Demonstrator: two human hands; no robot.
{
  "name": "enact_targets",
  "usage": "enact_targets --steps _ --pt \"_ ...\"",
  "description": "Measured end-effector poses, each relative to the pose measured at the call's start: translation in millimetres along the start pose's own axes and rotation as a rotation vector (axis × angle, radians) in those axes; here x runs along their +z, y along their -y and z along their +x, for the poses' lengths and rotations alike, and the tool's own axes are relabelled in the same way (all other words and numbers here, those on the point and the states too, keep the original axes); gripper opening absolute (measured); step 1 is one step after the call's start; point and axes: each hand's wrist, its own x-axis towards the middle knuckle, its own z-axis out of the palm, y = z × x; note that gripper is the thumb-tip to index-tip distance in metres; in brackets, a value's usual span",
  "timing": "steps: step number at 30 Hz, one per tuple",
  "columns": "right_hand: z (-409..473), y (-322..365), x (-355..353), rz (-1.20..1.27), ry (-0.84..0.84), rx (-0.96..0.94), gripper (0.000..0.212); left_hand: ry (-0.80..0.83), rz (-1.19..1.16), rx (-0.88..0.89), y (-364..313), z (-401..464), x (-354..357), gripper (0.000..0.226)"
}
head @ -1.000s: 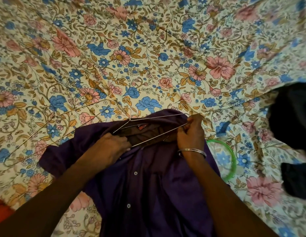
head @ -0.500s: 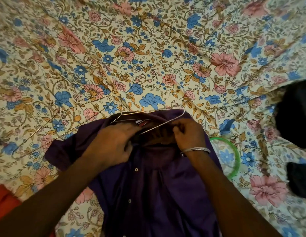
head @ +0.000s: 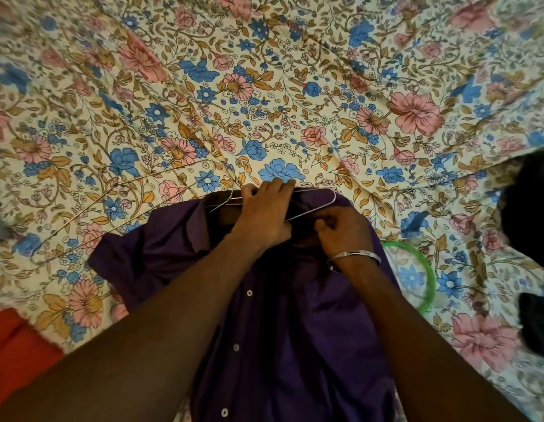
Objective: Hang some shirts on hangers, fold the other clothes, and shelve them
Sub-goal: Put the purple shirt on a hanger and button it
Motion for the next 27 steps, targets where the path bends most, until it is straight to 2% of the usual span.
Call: enact_targets --steps 2,4,7,9,11,13,17,19,22,27 --pt "3.7 -3.8 -2.5 0.034 -0.069 0.057 0.014 -0.082 0.086 0.085 10.2 -8.9 3.6 0.083" --pt "9.6 -8.7 -4.4 0.077 -0.099 0.129 0.018 -0.165 0.115 0.156 17.6 -22.3 13.1 0.083" --pt "14.6 -13.2 -5.5 0.171 -0.056 0.204 0.017 -0.336 0.124 0.226 28.4 -36.3 26.3 0.087" --pt "15.5 -15.6 -8.8 0.317 -0.044 0.301 0.022 -0.339 0.123 0.266 39.7 -42.8 31.9 0.091" --pt "16.0 -19.6 -12.5 0.43 -0.06 0.379 0.025 -0.222 0.135 0.339 52.6 -49.7 39.1 0.096" --pt "15.8 -20.8 -13.0 0.383 -0.057 0.317 0.023 -0.147 0.168 0.372 58.3 -54.3 46.1 0.095" --pt "0.4 1.1 -6.8 0.1 -0.019 0.001 0.012 -0.203 0.214 0.324 41.5 -49.6 41.0 0.081" --pt "-8.7 11.5 -7.9 0.048 -0.083 -0.083 0.012 -0.203 0.227 0.24 32.0 -50.4 36.0 0.08" --pt "-9.2 8.9 -10.9 0.078 -0.222 -0.057 0.015 -0.261 0.212 0.129 35.3 -55.2 34.6 0.077" --pt "-10.6 7.2 -7.6 0.128 -0.262 -0.131 0.023 -0.222 0.169 0.021 43.3 -47.8 22.6 0.065"
